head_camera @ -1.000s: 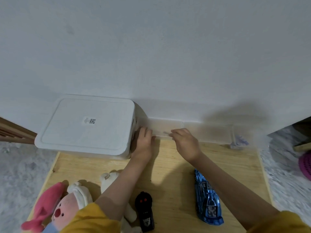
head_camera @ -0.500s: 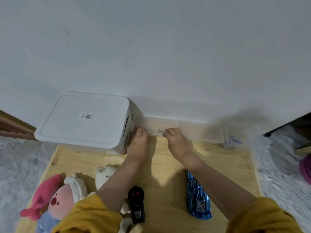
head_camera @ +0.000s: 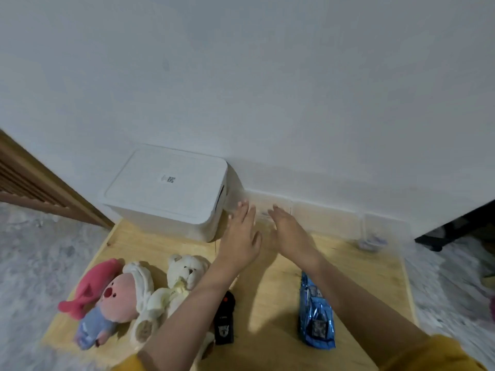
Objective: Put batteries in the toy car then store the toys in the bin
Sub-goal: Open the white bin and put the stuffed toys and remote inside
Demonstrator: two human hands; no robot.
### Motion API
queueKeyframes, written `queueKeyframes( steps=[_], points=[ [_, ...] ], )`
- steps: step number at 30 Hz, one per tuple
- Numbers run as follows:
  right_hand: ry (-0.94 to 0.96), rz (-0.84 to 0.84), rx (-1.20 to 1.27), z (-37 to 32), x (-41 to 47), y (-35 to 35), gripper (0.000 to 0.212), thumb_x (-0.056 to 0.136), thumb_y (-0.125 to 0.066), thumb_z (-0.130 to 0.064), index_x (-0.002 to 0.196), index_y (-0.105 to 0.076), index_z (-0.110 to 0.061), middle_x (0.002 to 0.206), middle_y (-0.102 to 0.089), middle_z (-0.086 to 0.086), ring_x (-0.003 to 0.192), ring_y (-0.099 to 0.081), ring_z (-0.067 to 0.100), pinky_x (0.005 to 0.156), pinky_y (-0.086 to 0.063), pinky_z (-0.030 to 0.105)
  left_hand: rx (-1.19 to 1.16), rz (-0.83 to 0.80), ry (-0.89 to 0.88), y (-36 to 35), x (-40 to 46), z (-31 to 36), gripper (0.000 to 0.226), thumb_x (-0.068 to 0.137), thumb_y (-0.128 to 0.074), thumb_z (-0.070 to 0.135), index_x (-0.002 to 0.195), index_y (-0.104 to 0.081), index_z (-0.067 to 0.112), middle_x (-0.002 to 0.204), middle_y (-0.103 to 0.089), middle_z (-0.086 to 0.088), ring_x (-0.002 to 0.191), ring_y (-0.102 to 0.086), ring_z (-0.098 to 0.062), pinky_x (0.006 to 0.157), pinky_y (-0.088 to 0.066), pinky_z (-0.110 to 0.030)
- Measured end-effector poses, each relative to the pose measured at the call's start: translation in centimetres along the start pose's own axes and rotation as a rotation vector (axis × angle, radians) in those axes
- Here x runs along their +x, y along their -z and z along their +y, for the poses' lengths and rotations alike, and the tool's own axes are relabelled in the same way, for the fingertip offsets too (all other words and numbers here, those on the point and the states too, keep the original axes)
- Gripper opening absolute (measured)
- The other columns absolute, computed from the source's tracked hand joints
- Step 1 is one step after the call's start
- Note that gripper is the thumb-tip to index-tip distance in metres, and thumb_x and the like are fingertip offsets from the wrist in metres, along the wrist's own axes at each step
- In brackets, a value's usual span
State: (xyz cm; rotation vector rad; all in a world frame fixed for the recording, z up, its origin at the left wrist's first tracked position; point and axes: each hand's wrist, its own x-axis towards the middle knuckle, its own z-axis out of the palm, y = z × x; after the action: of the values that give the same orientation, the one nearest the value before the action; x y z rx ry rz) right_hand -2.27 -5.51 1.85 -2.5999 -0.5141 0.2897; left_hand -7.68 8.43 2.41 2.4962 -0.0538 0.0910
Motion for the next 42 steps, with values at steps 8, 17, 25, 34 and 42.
queueKeyframes(
  steps=[8, 17, 25, 34, 42],
  points=[
    [-0.069, 0.365, 0.334, -12.1, -0.9, 0.4, 0.050, 0.089, -0.060, -0.022, 0.135, -0.046, -0.013, 0.137, -0.049, 0.001, 0.128, -0.043, 0.013, 0.107, -0.030, 0.021, -0.187, 0.421, -0.087, 10.5, -2.0, -4.4, 0.041, 0.086, -0.057, 0.023, 0.125, -0.054, 0.012, 0.142, -0.041, -0.010, 0.139, -0.030, -0.025, 0.111, -0.024, -0.057],
    [-0.233, 0.214, 0.342, -20.8, 1.9, -3.2, 0.106, 0.062, -0.085, -0.040, 0.143, -0.018, -0.025, 0.153, -0.011, 0.003, 0.144, -0.008, 0.023, 0.112, -0.023, 0.040, 0.015, 0.140, 0.400, 20.3, -0.8, -17.5, 0.119, 0.062, -0.070, 0.070, 0.150, -0.013, 0.012, 0.154, -0.008, -0.022, 0.145, -0.003, -0.032, 0.114, -0.011, -0.054],
    [-0.301, 0.245, 0.396, -21.1, 2.3, -3.4, 0.105, 0.058, -0.088, -0.035, 0.141, -0.027, -0.021, 0.150, -0.012, 0.005, 0.141, -0.013, 0.024, 0.114, -0.022, 0.039, -0.166, 0.086, 0.320, 20.5, -0.9, -19.6, 0.103, 0.053, -0.084, 0.056, 0.134, -0.036, 0.015, 0.143, -0.027, -0.010, 0.135, -0.026, -0.029, 0.103, -0.036, -0.043],
    [-0.226, 0.329, 0.374, -20.8, -0.6, -1.8, 0.105, 0.060, -0.085, -0.040, 0.144, -0.025, -0.020, 0.151, -0.008, -0.003, 0.141, -0.010, 0.019, 0.114, -0.022, 0.037, -0.169, 0.223, 0.234, 21.1, -3.0, -16.7, 0.083, 0.052, -0.086, 0.052, 0.116, -0.047, 0.016, 0.142, -0.027, -0.009, 0.135, -0.023, -0.025, 0.097, -0.035, -0.035],
    [-0.209, 0.390, 0.329, -14.5, -9.4, 1.0, 0.100, 0.064, -0.083, -0.041, 0.144, -0.027, -0.021, 0.152, -0.003, -0.004, 0.141, -0.007, 0.017, 0.111, -0.021, 0.029, -0.079, 0.233, 0.145, 15.9, -7.2, -8.3, 0.098, 0.052, -0.083, 0.058, 0.129, -0.043, 0.012, 0.136, -0.031, -0.014, 0.128, -0.028, -0.030, 0.100, -0.040, -0.040]
  ],
)
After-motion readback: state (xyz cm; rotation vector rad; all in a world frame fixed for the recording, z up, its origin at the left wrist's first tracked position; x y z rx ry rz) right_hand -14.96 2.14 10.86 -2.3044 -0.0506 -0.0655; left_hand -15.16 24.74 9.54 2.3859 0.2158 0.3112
